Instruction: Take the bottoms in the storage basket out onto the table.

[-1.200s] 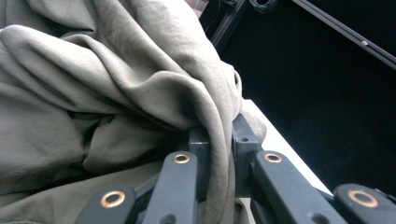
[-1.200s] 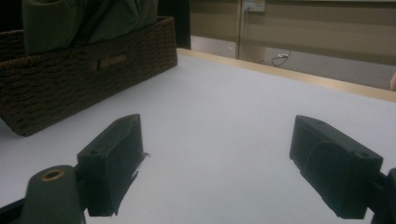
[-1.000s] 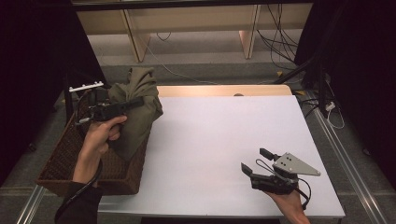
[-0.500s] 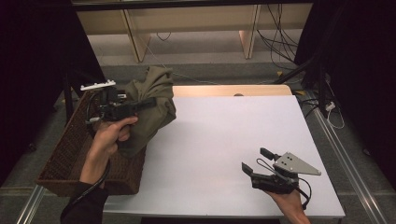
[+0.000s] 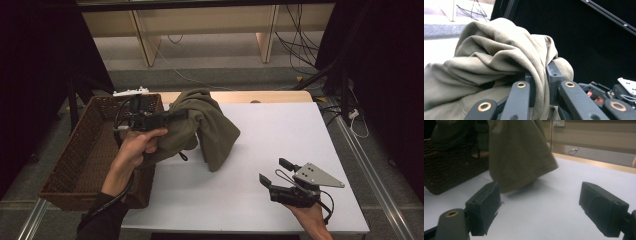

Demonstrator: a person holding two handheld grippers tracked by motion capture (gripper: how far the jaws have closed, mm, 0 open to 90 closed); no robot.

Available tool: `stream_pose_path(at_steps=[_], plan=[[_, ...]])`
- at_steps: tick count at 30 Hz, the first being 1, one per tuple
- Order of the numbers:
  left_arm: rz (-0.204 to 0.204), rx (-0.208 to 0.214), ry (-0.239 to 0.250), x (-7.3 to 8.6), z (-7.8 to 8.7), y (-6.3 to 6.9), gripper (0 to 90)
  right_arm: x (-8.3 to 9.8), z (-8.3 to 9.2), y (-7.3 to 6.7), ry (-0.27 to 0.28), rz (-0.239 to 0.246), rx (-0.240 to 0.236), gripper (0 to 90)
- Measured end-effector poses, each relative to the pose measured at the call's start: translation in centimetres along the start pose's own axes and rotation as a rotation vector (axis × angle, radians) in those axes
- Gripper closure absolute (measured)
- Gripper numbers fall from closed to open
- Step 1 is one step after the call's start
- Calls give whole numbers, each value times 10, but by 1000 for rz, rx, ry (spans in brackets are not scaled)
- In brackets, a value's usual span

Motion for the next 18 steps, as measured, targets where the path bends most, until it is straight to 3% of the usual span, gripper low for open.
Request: stream_pose_path(at_steps=[11,18], plan=[[-10,55,-21,4,-17,18,828,0,0,1,3,-5,5,184],[-27,63,-53,11,-31,25,827,0,1,1,2,-2,8,184]])
Point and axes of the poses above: each handheld gripper's, and its own axes: z roughly backward along the jaws, x roughly out of its underside, y roughly to its right, the point moved 1 cm from there along -z, roughly forward along the jaws, and after that the axes turned 13 degrees about z, right-handed, at the moved point
